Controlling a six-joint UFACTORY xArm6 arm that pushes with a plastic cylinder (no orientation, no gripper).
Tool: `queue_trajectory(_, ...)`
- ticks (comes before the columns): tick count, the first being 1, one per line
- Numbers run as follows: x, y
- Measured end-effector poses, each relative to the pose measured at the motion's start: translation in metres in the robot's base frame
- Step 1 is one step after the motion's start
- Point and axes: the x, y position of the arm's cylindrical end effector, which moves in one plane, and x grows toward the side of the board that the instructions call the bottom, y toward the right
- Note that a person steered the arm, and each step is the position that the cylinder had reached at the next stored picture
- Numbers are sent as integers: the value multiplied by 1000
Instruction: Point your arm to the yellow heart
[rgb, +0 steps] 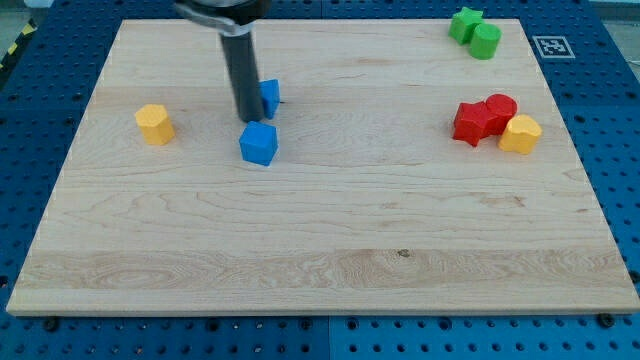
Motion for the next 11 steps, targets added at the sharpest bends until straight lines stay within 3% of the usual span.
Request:
queue_trajectory(2, -19, 85)
queue_trajectory(5, -27, 264)
queue_trajectory(7, -10, 367)
queue_trajectory(8, 22, 366)
queue_trajectory(11, 32, 342)
